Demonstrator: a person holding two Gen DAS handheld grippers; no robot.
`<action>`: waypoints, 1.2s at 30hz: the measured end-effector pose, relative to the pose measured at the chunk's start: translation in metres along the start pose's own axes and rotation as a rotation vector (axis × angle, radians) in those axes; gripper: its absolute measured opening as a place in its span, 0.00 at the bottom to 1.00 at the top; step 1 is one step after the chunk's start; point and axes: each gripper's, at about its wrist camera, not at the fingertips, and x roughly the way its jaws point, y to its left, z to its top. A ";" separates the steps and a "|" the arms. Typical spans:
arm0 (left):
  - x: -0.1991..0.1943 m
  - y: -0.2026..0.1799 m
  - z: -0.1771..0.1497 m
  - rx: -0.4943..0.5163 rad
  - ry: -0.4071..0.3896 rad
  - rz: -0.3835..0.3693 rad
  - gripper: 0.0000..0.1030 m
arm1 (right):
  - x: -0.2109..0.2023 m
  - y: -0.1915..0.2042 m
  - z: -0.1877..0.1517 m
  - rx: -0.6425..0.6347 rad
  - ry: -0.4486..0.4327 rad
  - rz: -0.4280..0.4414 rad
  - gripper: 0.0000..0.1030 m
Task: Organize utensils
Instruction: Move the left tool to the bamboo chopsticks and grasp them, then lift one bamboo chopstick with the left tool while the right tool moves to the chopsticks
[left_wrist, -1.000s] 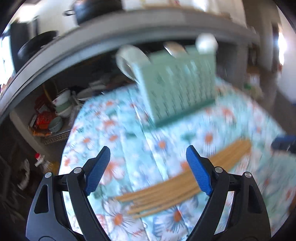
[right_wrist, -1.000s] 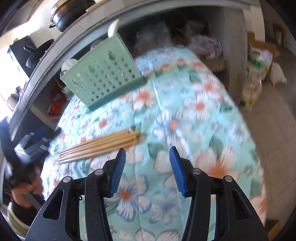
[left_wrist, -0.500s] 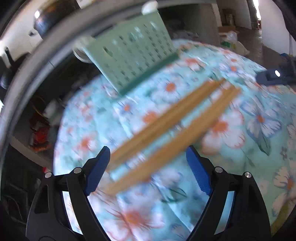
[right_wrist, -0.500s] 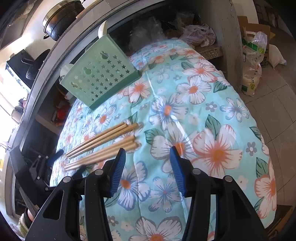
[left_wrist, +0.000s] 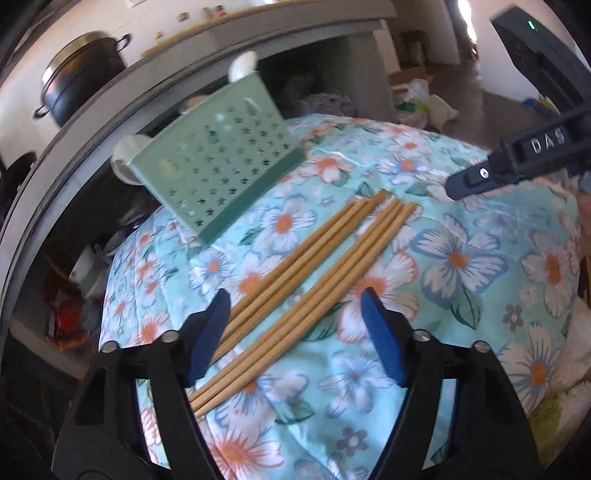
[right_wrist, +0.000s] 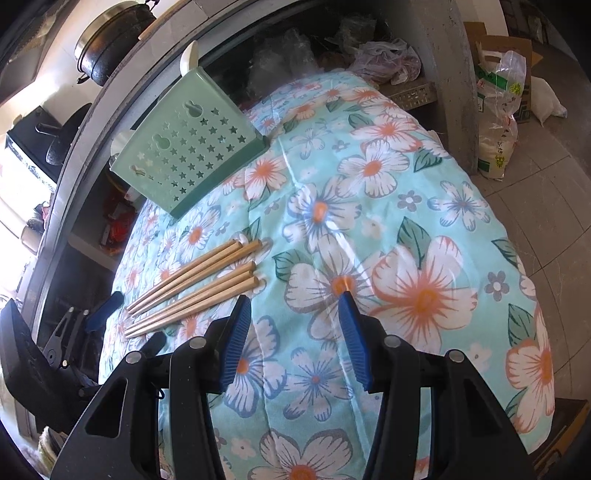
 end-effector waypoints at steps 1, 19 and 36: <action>0.004 -0.005 0.001 0.022 0.013 -0.009 0.52 | 0.001 0.000 0.000 0.000 0.005 0.000 0.47; -0.001 -0.041 -0.008 0.279 0.081 0.019 0.05 | 0.006 -0.007 0.002 0.010 0.016 -0.002 0.47; 0.027 0.008 0.016 -0.202 0.206 -0.382 0.16 | 0.005 -0.009 -0.001 0.014 0.021 -0.002 0.47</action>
